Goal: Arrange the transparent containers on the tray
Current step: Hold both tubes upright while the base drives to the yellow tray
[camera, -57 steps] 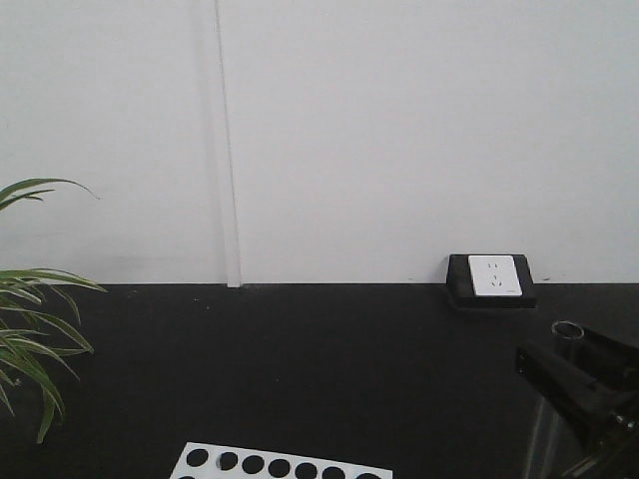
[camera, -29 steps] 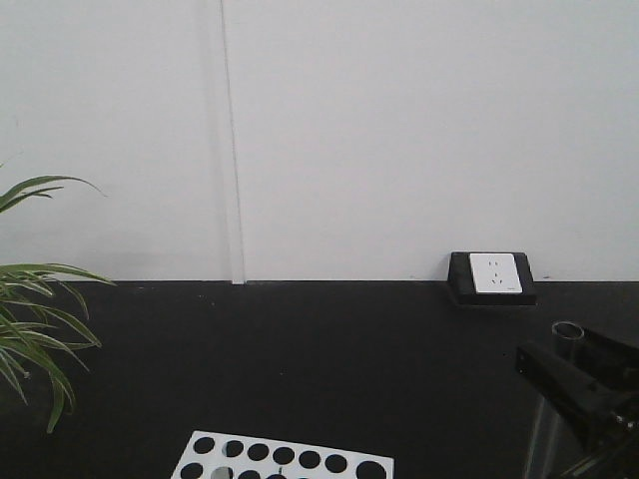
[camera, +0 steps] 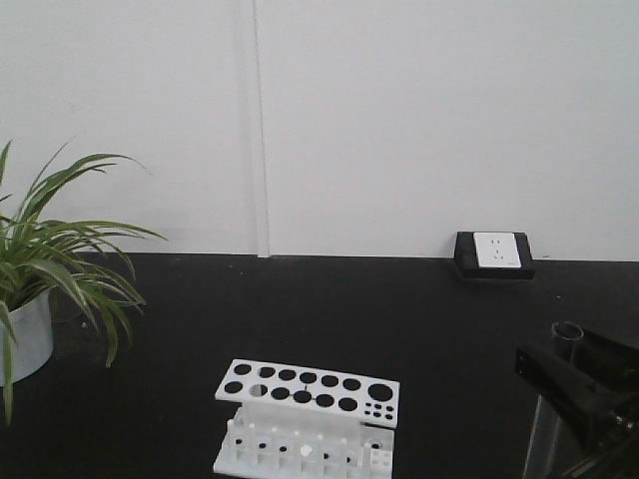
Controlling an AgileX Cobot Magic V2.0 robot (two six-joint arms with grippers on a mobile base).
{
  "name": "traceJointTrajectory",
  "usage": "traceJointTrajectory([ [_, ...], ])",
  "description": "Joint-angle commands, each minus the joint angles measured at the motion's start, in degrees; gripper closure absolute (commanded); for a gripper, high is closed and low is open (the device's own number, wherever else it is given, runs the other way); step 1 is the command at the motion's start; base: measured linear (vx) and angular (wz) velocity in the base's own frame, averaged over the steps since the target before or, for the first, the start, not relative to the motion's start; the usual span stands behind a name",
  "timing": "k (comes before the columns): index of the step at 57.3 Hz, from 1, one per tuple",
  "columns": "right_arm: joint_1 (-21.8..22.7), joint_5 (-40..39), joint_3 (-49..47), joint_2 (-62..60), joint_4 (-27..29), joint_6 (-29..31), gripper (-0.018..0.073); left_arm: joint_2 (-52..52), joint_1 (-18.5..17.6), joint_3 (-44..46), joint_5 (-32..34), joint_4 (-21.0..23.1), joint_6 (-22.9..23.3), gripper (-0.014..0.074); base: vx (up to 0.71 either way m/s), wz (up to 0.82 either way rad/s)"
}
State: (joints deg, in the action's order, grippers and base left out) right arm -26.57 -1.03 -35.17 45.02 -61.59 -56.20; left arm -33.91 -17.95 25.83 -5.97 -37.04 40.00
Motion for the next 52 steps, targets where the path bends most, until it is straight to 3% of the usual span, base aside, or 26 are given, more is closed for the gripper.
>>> traceJointTrajectory([
  [1, 0.0, -2.4, -1.9, -0.4, -0.3, -0.1, 0.0572, -0.2, -0.4, 1.5, 3.8, 0.1, 0.3, 0.0603, -0.29, 0.13],
  [22, 0.0, -2.4, -1.9, -0.4, -0.3, 0.0, 0.0572, -0.2, -0.4, 1.5, 3.8, 0.1, 0.3, 0.0603, -0.34, 0.25],
  [52, 0.0, -2.4, -1.9, -0.4, -0.3, -0.1, 0.0572, -0.2, -0.4, 1.5, 3.8, 0.1, 0.3, 0.0603, -0.37, 0.49],
])
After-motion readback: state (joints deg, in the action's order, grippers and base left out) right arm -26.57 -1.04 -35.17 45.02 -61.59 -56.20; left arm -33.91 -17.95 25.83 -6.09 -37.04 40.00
